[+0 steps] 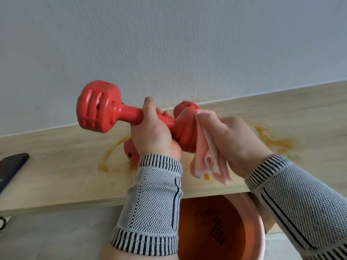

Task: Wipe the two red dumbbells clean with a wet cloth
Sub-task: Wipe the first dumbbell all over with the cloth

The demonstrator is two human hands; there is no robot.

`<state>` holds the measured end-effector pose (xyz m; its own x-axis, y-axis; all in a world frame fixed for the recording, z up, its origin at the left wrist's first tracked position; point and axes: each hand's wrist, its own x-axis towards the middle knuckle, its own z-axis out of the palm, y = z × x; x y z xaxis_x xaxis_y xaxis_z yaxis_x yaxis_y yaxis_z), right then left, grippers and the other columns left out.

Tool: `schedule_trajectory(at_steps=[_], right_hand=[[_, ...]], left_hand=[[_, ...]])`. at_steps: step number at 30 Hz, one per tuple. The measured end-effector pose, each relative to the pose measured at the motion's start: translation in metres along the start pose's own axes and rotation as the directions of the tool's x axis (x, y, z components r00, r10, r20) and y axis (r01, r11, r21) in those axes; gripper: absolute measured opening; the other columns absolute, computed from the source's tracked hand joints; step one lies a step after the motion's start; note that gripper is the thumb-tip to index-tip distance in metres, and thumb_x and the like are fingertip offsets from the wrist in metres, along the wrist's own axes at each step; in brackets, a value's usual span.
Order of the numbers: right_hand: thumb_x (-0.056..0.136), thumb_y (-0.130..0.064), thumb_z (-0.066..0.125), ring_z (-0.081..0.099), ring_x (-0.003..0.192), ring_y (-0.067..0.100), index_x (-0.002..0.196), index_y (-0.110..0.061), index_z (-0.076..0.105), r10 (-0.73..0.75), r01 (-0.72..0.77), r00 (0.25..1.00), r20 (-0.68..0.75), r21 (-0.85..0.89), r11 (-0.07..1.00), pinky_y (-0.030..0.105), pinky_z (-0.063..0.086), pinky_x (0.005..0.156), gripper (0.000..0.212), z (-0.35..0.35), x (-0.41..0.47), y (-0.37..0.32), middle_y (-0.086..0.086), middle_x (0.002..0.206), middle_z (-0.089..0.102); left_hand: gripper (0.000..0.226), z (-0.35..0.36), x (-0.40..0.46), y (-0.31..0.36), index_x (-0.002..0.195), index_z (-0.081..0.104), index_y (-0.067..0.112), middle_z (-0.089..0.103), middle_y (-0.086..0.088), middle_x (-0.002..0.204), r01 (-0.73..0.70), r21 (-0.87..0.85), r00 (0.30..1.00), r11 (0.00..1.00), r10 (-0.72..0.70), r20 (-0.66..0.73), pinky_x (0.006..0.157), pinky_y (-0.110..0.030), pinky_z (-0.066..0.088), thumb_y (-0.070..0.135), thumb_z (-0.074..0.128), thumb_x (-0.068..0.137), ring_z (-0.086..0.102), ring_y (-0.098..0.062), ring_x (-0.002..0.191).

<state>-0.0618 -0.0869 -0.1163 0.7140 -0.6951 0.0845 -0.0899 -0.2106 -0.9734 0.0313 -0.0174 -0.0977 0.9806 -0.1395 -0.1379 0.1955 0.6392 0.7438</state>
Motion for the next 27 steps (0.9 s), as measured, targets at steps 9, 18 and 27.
schedule_trajectory(at_steps=[9, 18, 27], right_hand=[[0.081, -0.036, 0.060, 0.058, 0.046, 0.022, 0.072, -0.001, 0.063, -0.024, 0.037, 0.990, 0.136, -0.099, 0.994, 0.036, 0.050, 0.053, 0.036, 0.012, -0.007, 0.015, 0.017, 0.054, 0.067], [0.087, -0.034, 0.047, 0.057, 0.050, 0.029, 0.059, -0.002, 0.062, 0.054, -0.084, 0.989, 0.137, 0.217, 0.973, 0.042, 0.049, 0.055, 0.045, 0.010, -0.005, 0.003, 0.025, 0.059, 0.065], [0.082, -0.044, 0.054, 0.064, 0.056, 0.040, 0.085, 0.012, 0.062, 0.054, -0.074, 0.989, 0.139, 0.143, 0.987, 0.050, 0.055, 0.065, 0.057, 0.001, 0.002, 0.004, 0.035, 0.067, 0.065]], left_hand=[[0.016, 0.000, 0.003, 0.002, 0.086, 0.056, 0.014, 0.054, 0.005, 0.065, -0.148, 0.023, 0.984, 0.989, 0.149, -0.092, 0.052, -0.018, 0.048, 0.024, 0.066, 0.092, 0.056, -0.008, 0.054], [0.016, 0.000, 0.000, 0.003, 0.083, 0.055, 0.015, 0.053, 0.006, 0.064, -0.151, -0.031, 0.986, 0.988, 0.148, -0.071, 0.054, -0.021, 0.049, 0.023, 0.065, 0.093, 0.056, -0.008, 0.055], [0.016, 0.004, -0.006, 0.000, 0.087, 0.054, 0.011, 0.051, 0.008, 0.056, -0.184, 0.002, 0.983, 0.983, 0.184, 0.010, 0.053, -0.021, 0.048, 0.021, 0.065, 0.092, 0.054, -0.007, 0.049]])
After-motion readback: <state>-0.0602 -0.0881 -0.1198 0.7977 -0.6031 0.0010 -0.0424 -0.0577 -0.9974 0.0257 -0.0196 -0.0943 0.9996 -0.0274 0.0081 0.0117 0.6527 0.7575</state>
